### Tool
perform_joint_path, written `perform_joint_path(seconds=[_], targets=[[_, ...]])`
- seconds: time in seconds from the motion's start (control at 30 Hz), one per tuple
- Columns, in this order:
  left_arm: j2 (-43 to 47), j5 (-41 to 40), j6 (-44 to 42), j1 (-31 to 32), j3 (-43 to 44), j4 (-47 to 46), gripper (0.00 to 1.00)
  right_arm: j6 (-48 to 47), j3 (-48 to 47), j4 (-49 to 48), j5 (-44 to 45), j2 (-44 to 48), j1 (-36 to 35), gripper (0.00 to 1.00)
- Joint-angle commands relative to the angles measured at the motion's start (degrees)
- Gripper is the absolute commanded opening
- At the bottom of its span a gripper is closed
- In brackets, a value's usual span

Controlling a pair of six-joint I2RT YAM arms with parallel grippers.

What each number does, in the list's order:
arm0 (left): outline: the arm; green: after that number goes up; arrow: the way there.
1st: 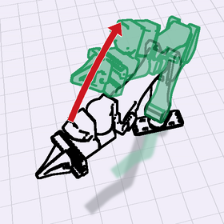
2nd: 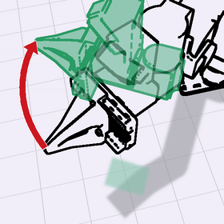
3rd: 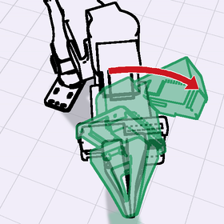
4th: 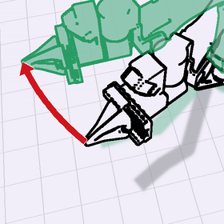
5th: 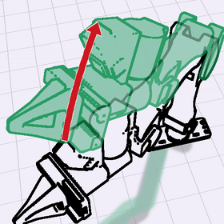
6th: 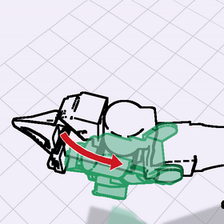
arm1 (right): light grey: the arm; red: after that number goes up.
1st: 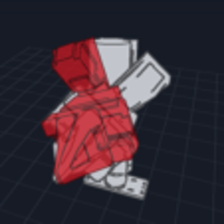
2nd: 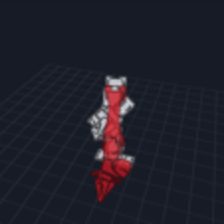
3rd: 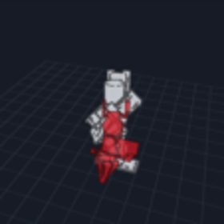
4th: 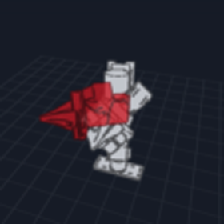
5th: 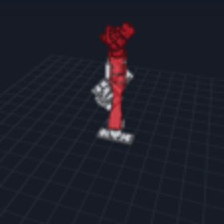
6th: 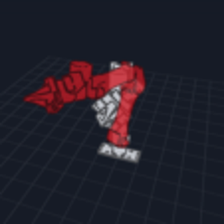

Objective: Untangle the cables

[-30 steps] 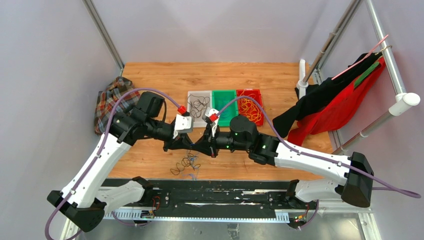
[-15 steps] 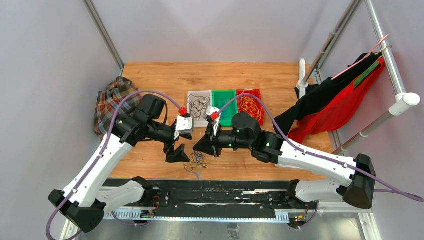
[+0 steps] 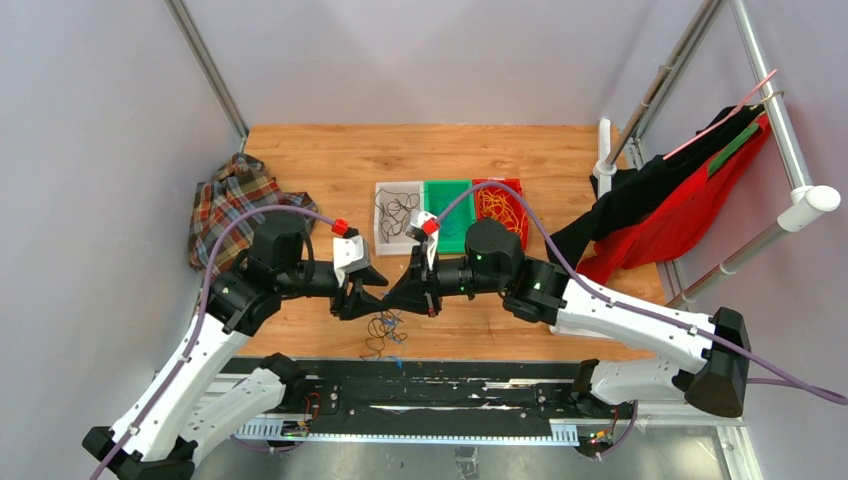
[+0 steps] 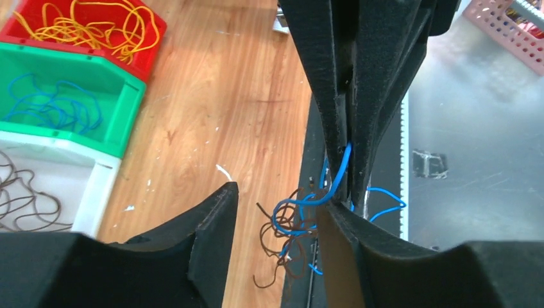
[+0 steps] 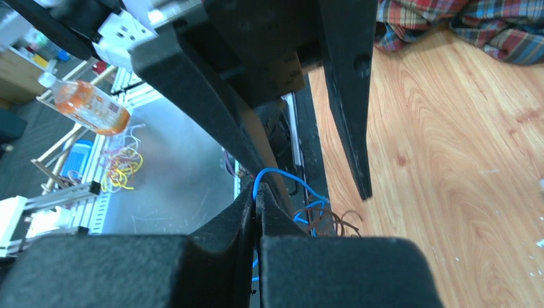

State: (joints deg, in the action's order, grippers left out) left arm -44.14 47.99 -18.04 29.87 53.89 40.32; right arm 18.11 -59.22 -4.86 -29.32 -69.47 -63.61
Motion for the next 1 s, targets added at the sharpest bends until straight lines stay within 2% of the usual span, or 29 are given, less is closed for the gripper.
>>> perform_joint_path(seconds=[0.0, 0.13, 0.2, 0.23, 0.27, 0.33, 0.5, 0.7, 0.9, 0.97], targets=[[0.0, 4.7, 1.7, 0.3, -0.3, -2.2, 0.47, 4.6, -3.4, -3.9, -2.8, -0.8, 0.8, 0.01], [0.8, 4.2, 1.4, 0.3, 0.0, -1.7, 0.32, 5.3, -5.4, -2.6, -2.9, -1.6, 0.7, 0.01], [0.3, 2.6, 1.9, 0.3, 0.7, -1.5, 0.17, 4.4, -5.7, -1.6, -1.4, -1.4, 0.7, 0.01], [0.1, 1.6, 2.3, 0.3, 1.0, -1.5, 0.05, 4.0, -5.7, -1.2, -0.3, -1.2, 0.8, 0.02], [0.0, 0.4, 2.8, 0.3, 1.2, -1.5, 0.01, 3.4, -5.4, -0.6, 1.8, -0.9, 0.8, 0.05], [0.3, -1.8, 4.3, 0.3, 1.3, -2.0, 0.01, 2.1, -4.6, 0.3, 6.0, 0.1, 0.8, 0.11], [1.3, -8.3, 10.6, 0.3, 1.9, -5.4, 0.01, -1.6, 0.0, -0.3, 20.3, 3.1, 0.8, 0.39], [0.4, -19.4, 14.5, 0.3, 5.2, -6.7, 0.01, -3.4, 5.0, -5.8, 32.1, 5.2, 0.6, 0.5], [-1.0, -19.9, 15.0, 0.3, 5.7, -6.9, 0.01, -3.5, 9.3, -18.1, 34.0, 3.9, -1.3, 0.56], [-1.1, -19.6, 14.8, 0.3, 6.1, -6.8, 0.01, -3.6, 8.3, -18.1, 35.2, 2.2, -1.9, 0.56]])
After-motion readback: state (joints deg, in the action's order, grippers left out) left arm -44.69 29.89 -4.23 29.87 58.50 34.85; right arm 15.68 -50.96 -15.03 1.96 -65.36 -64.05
